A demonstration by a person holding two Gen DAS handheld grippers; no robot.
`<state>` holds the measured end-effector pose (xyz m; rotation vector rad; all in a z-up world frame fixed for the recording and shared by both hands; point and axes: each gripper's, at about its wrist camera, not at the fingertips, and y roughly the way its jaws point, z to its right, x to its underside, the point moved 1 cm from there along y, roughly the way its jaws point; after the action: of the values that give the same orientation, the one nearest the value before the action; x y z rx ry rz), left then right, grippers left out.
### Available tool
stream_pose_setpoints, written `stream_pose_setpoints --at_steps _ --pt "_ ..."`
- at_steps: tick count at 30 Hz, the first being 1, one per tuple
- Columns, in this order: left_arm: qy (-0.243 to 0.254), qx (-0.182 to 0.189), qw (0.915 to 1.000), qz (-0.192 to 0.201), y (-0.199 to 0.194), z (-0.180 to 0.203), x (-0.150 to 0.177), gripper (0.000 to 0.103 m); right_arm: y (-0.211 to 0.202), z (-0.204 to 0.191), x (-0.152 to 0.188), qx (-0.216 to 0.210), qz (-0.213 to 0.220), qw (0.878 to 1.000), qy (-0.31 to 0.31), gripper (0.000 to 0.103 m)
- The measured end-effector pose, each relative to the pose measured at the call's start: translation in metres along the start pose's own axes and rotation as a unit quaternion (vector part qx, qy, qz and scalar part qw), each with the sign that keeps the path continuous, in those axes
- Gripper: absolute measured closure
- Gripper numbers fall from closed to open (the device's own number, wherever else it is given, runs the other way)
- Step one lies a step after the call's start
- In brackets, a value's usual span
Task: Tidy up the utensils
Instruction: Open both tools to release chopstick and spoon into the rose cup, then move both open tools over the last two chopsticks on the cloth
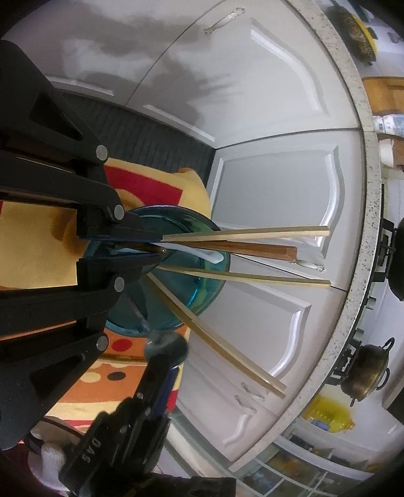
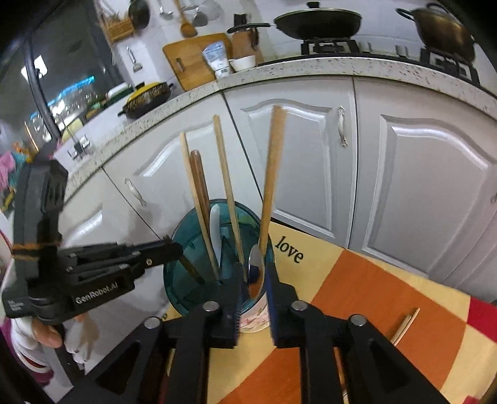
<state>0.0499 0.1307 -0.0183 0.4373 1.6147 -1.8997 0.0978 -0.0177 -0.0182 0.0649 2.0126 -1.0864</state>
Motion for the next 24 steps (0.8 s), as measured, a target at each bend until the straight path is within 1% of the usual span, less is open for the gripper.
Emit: stream_pose_setpoints --at_steps 2,3,5,8,11,14,16,19,20,22,24 --pt "-0.001 0.002 1.0 -0.003 -0.001 0.001 0.001 0.092 -0.006 0.004 0.001 0.0 0.005 1.0 0.006 0.072" --pt "-0.001 0.003 1.0 -0.003 -0.002 0.001 0.001 0.09 -0.008 0.005 0.002 -0.001 0.006 1.0 0.008 0.072" --pt "0.0 0.006 1.0 -0.003 -0.005 0.003 0.002 0.081 -0.013 0.008 0.001 -0.001 0.006 1.0 0.013 0.072" --pt "0.004 0.011 0.9999 0.002 -0.015 0.005 0.004 0.074 -0.023 0.017 0.005 0.0 0.011 1.0 0.023 0.071" --pt "0.013 0.016 0.9997 0.013 -0.028 0.011 0.007 0.066 -0.034 0.033 0.018 0.017 0.009 0.999 0.039 0.065" --pt "0.03 0.021 0.9991 0.024 -0.039 0.019 0.012 0.063 -0.038 0.058 0.036 0.039 -0.005 0.997 0.06 0.065" --pt "0.04 0.027 0.9984 0.031 -0.044 0.026 0.016 0.061 -0.035 0.082 0.056 0.062 -0.032 0.994 0.086 0.065" --pt "0.055 0.037 0.9972 0.033 -0.046 0.039 0.023 0.061 -0.026 0.114 0.087 0.092 -0.064 0.985 0.128 0.066" --pt "0.059 0.039 0.9969 0.033 -0.046 0.042 0.026 0.061 -0.022 0.122 0.096 0.098 -0.074 0.983 0.14 0.068" --pt "0.068 0.047 0.9961 0.032 -0.046 0.051 0.03 0.061 -0.014 0.134 0.11 0.1 -0.088 0.978 0.159 0.069" --pt "0.076 0.053 0.9953 0.031 -0.047 0.058 0.034 0.061 -0.007 0.137 0.113 0.107 -0.094 0.977 0.159 0.07"
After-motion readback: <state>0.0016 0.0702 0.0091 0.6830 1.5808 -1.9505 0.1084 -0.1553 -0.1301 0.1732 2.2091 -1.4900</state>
